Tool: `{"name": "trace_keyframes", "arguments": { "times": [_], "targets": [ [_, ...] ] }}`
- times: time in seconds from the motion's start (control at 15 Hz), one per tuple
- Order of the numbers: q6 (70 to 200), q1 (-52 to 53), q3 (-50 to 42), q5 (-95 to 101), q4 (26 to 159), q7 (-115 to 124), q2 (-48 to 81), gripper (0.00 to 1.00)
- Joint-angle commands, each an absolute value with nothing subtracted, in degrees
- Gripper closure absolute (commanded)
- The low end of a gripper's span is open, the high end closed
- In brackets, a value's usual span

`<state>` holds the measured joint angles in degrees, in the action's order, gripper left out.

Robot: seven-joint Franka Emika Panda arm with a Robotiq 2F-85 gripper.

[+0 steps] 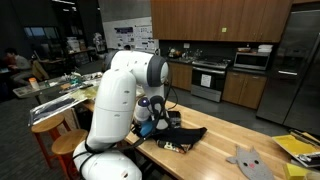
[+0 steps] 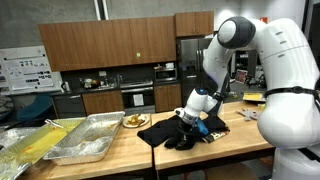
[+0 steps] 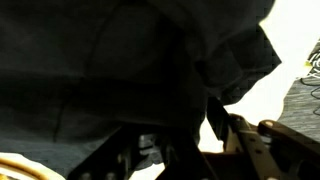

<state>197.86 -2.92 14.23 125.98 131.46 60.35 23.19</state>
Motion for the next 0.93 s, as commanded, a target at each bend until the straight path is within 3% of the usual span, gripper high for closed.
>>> {"name": "trace_keyframes", "arguments": {
  "times": [0.0, 0.27, 0.53, 0.87],
  "targets": [
    [197.9, -5.1, 18.5, 129.2, 136.6, 65.6, 17.0, 0.31],
    [197.9, -6.0, 21.8, 128.4, 137.1, 64.9, 9.7, 0.02],
    [197.8, -5.8, 20.7, 126.8, 133.3, 63.9, 5.0, 0.00],
    [198.4, -14.5, 30.5, 118.1, 122.5, 52.7, 14.0, 0.00]
  ]
}}
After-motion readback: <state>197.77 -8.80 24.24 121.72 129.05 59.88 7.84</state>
